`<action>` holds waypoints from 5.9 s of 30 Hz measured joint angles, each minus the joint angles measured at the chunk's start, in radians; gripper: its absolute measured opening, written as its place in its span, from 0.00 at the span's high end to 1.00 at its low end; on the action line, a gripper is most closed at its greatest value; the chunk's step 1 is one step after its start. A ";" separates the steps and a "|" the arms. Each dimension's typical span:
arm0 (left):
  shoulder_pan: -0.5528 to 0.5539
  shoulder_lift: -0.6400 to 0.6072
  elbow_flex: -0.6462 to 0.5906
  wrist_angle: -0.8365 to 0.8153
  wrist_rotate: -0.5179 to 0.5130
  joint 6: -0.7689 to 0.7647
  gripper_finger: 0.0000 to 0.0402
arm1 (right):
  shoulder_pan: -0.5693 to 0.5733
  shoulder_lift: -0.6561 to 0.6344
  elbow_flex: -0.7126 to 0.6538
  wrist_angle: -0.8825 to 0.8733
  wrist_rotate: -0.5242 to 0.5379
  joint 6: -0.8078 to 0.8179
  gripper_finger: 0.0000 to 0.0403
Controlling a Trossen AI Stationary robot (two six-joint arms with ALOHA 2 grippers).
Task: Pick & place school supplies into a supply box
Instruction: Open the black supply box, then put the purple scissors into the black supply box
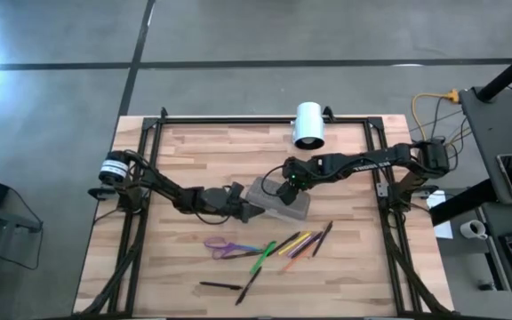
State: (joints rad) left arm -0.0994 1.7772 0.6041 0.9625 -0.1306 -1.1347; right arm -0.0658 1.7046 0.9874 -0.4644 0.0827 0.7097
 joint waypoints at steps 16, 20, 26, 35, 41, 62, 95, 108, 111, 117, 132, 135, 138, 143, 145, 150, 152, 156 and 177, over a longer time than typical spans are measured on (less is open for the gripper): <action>0.002 -0.002 0.003 0.083 -0.130 0.001 0.94 | 0.001 0.000 0.001 -0.014 -0.024 0.010 0.49; 0.002 -0.002 0.003 0.083 -0.161 -0.003 0.94 | 0.002 0.000 0.016 -0.026 -0.026 0.011 0.49; 0.014 -0.011 0.020 0.075 -0.204 0.005 0.94 | 0.002 0.002 0.040 -0.056 -0.018 0.025 0.49; 0.035 -0.013 0.045 0.048 -0.214 0.001 0.94 | 0.004 0.003 0.063 -0.083 -0.016 0.039 0.50; 0.056 -0.031 0.068 0.066 -0.230 -0.007 0.94 | 0.005 0.003 0.071 -0.079 -0.043 0.047 0.53; 0.078 -0.080 0.090 -0.246 -0.159 0.008 0.94 | 0.038 -0.036 0.069 -0.107 -0.006 -0.003 0.50; 0.065 -0.375 0.063 -0.547 -0.175 0.285 0.94 | 0.033 -0.367 0.067 -0.318 0.234 -0.005 0.50; 0.068 -0.413 0.062 -0.942 0.029 0.238 0.94 | 0.033 -0.252 0.064 -0.238 -0.024 -0.010 0.50; 0.069 -0.403 0.062 -0.992 0.026 0.235 0.94 | 0.033 -0.193 0.070 -0.094 -0.120 -0.010 0.50; 0.082 -0.426 0.066 -0.997 -0.011 0.227 0.94 | 0.023 0.003 0.137 -0.028 -0.166 -0.012 0.50; 0.080 -0.649 0.069 -0.998 -0.114 0.227 0.94 | -0.099 0.383 0.479 -0.270 0.017 -0.286 0.50; 0.080 -0.662 0.060 -1.004 -0.115 0.227 0.94 | -0.124 0.412 0.564 -0.264 0.025 -0.336 0.50; 0.077 -0.660 0.052 -1.038 -0.114 0.227 0.94 | -0.141 0.408 0.636 -0.261 0.026 -0.360 0.50; 0.051 -0.661 0.043 -1.123 -0.113 0.263 0.94 | -0.147 0.349 0.657 -0.287 0.026 -0.389 0.50; 0.035 -0.664 0.042 -1.129 -0.110 0.295 0.94 | -0.134 0.313 0.643 -0.287 0.026 -0.423 0.50; 0.014 -0.667 0.040 -1.132 -0.108 0.342 0.94 | -0.072 0.233 0.584 -0.293 0.015 -0.528 0.50; 0.014 -0.667 0.038 -1.148 -0.108 0.343 0.94 | -0.039 0.205 0.560 -0.289 0.013 -0.561 0.50; 0.003 -0.667 0.035 -1.187 -0.110 0.351 0.94 | 0.022 0.175 0.537 -0.288 -0.003 -0.565 0.50; -0.427 -0.832 0.021 -1.209 -0.534 0.197 0.94 | 0.228 0.296 0.560 -0.006 -0.040 -0.318 0.50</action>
State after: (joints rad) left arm -0.5265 0.9454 0.6255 -0.2470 -0.6646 -0.9376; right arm 0.1617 2.0009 1.5473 -0.4707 0.0429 0.3922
